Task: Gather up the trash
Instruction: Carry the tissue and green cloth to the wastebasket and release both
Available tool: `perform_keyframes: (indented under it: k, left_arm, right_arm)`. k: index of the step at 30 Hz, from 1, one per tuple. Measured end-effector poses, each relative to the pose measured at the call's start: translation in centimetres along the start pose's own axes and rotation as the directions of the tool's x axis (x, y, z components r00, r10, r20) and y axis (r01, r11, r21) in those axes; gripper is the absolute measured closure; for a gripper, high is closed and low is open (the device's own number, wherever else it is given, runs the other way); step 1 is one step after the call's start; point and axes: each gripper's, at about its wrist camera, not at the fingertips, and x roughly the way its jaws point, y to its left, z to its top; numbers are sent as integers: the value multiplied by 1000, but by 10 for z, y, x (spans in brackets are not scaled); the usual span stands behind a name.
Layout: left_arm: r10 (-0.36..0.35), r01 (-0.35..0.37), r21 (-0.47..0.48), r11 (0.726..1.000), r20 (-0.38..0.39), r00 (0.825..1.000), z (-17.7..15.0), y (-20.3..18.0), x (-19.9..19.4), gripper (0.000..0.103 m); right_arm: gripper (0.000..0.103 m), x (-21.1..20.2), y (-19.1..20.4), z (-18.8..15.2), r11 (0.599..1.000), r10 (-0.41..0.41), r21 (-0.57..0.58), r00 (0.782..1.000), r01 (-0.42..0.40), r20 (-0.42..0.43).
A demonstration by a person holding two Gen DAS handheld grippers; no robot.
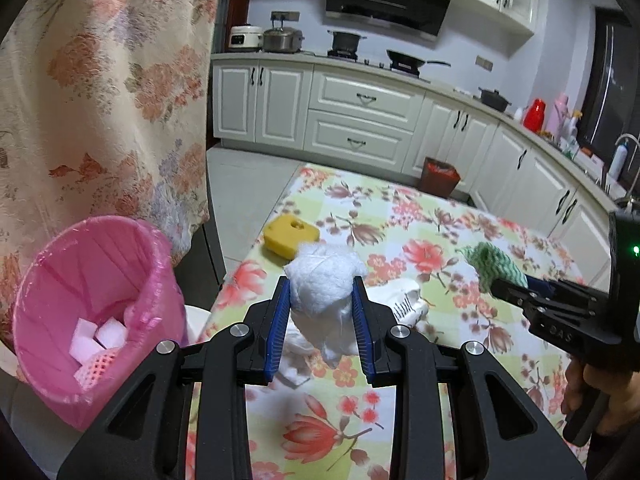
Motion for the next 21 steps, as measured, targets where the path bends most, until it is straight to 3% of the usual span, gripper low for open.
perform_keyframes:
  k: [8,21]
  left_arm:
    - [33,-30,-61,998,57,998,2,44,-30,75]
    - [148,-130,-148,980,114,982,-2,112,-70,75]
  right_arm:
    - [70,-17,34,9,999,30,-21,999,-29,30]
    - [70,-18,110,25,986,110,-126,994,-106,25]
